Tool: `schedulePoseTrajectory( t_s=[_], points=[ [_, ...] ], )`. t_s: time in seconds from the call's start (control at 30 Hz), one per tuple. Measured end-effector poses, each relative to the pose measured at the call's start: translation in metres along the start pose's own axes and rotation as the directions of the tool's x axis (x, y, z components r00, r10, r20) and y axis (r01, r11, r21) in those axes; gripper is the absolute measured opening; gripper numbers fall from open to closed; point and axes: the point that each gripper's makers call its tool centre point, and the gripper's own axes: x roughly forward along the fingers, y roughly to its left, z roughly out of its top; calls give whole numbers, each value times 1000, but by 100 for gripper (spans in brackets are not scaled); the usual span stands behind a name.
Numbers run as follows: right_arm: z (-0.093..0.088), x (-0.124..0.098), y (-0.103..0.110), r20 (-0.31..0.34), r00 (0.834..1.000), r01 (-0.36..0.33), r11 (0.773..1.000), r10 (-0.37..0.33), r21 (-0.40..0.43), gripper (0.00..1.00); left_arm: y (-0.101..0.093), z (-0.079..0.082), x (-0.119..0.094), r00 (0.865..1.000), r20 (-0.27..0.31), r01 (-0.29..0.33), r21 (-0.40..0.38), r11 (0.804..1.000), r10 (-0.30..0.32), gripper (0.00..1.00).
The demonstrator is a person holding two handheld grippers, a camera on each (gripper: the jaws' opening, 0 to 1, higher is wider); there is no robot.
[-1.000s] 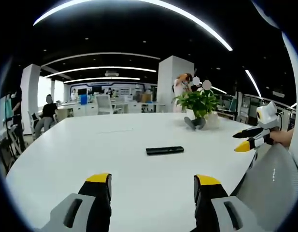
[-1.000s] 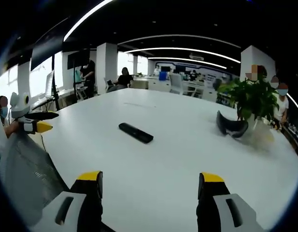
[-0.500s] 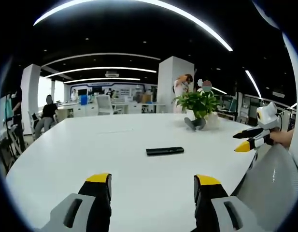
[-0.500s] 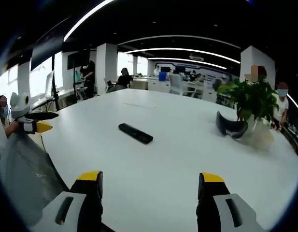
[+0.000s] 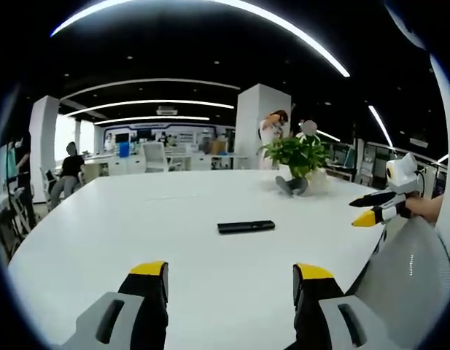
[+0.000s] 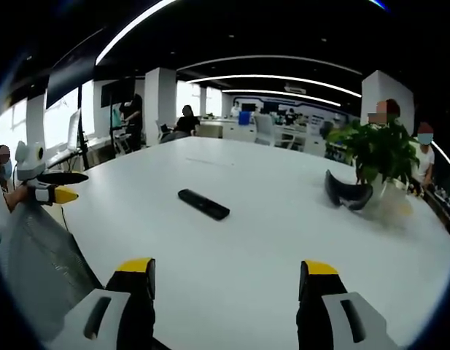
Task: Press the specified remote control buttons in sequence, fully releasing each button before pressing the next.
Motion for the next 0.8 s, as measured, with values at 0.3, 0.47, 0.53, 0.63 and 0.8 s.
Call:
schedulePoseTrajectory(
  t_s=[0.3,0.47,0.53,0.63,0.8],
  points=[
    [-17,7,15,-77,990,-115,993,118,33,64,-8,-21,0,985,-151,68,-88,994,-81,71],
    [-21,6,20,-92,984,-149,988,152,33,47,-23,-36,3,926,-300,194,-141,971,-229,56],
    [-18,4,17,-72,987,-139,989,142,50,45,-23,-27,11,932,-276,207,-134,969,-237,55],
    [-10,2,12,-23,991,-125,988,128,95,45,-27,-14,28,925,-263,254,-111,961,-275,58],
    [-9,1,13,-16,991,-126,984,129,128,43,-27,6,61,910,-276,314,-24,949,-309,63]
  ],
)
